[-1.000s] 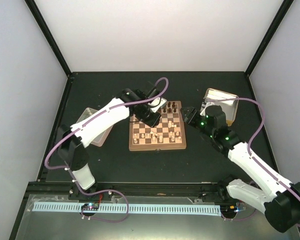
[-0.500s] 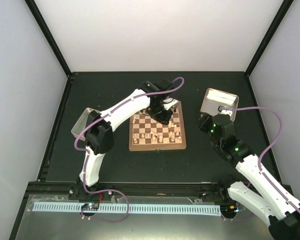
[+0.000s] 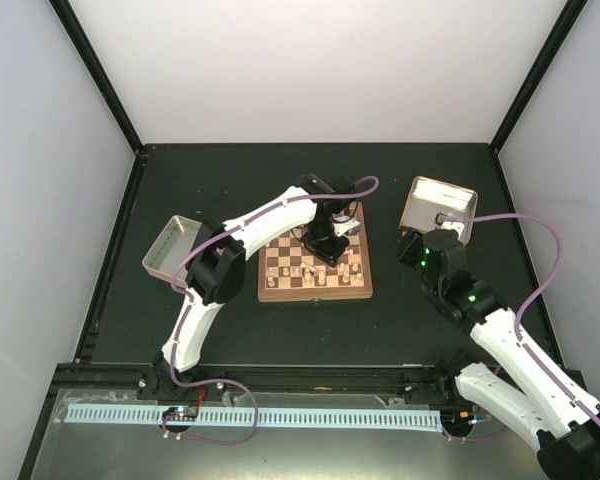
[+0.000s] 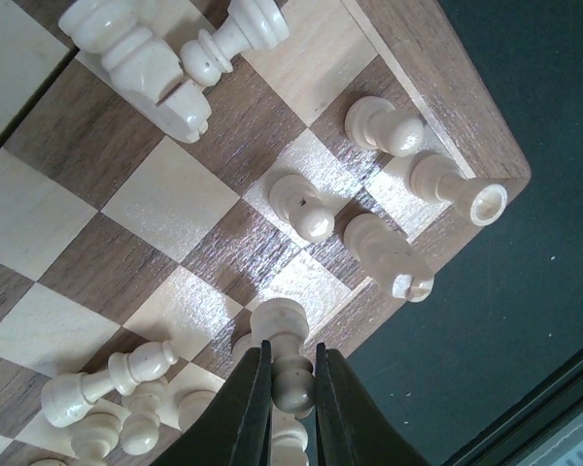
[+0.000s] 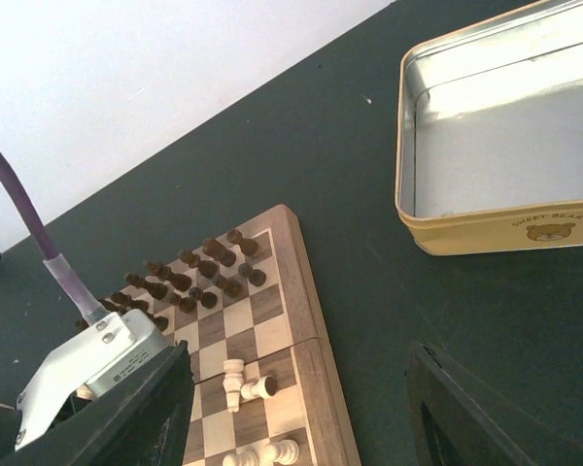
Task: Set up the chess pieces on the board
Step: Place the chess piece on the chessboard.
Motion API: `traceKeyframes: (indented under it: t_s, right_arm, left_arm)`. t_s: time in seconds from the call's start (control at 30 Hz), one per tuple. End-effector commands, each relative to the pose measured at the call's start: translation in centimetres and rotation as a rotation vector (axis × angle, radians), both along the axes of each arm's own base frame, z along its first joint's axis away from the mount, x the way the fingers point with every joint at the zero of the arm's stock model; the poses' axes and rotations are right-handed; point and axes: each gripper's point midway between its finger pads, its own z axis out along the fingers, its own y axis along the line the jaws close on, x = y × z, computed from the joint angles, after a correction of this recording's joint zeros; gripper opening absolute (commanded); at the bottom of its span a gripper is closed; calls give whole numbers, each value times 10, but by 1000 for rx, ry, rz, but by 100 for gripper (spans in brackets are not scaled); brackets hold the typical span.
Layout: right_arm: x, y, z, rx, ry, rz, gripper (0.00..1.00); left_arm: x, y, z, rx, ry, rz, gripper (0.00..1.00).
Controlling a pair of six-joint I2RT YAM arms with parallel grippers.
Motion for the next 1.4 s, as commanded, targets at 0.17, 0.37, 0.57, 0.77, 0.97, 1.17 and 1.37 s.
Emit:
traceKeyframes:
  t_s: [0.17,0.37,0.57,0.77,0.97,1.17,1.37]
  right_arm:
    - [1,-4,-8,-17,6,-15,61]
    - [3,4,-15,1,23,15,61]
    - [4,6,-16,-4,28,25,61]
    - [4,7,-18,-4,33,28,61]
    - [4,7,-18,-3,34,32,61]
    - [4,10,-17,5,34,42,61]
    - [5,14,-14,14,32,61,61]
  left_arm:
    - [0,2,-27,57,28,-12,5]
    - [3,2,-35,70,29,-7,6]
    - [2,-1,-38,60,38,-9,9]
    - [6,-5,-38,46,25,0,9]
    - [7,-7,-36,37,21,5,21]
    - [12,-10,-23,8,-8,14,31]
    - [26,-15,7,-58,-72,49,40]
